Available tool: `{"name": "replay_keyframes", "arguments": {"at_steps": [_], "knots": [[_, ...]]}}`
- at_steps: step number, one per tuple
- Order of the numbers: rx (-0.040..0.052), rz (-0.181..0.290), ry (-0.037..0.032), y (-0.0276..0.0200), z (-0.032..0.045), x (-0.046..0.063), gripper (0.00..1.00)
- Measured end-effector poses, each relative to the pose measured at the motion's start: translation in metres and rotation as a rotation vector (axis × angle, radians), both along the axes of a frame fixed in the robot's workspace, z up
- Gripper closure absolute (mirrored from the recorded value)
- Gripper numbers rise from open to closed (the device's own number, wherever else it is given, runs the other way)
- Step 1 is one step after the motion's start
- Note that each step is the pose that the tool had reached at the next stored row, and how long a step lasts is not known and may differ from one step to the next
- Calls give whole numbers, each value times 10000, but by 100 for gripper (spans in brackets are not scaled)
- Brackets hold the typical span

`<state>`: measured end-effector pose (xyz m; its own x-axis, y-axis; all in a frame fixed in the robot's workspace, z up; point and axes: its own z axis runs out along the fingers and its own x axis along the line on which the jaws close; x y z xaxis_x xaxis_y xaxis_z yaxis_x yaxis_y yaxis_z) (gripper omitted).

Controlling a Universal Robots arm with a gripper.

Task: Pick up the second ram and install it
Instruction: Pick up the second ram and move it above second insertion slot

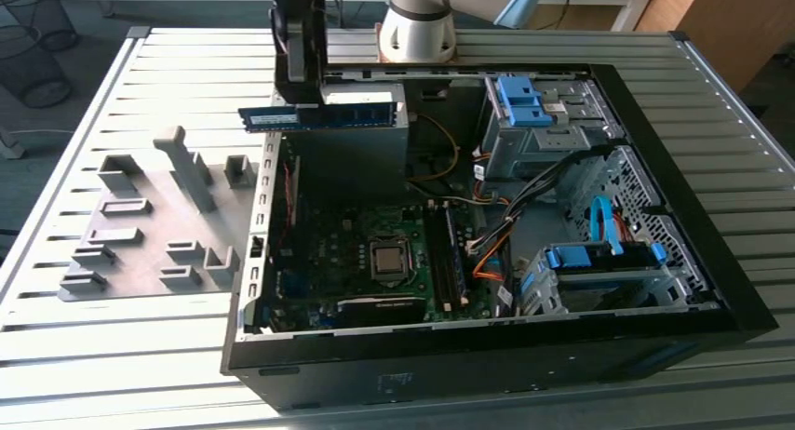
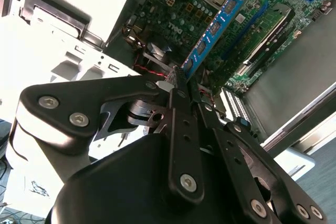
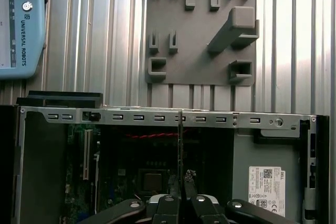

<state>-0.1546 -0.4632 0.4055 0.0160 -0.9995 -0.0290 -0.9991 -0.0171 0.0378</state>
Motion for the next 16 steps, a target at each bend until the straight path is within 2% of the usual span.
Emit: {"name": "replay_keyframes", "arguments": {"at_steps": [12,13,16], "knots": [[0,0,0,0,0,30,86],[0,-1,1,0,0,88,86],[0,0,1,0,0,102,86]]}}
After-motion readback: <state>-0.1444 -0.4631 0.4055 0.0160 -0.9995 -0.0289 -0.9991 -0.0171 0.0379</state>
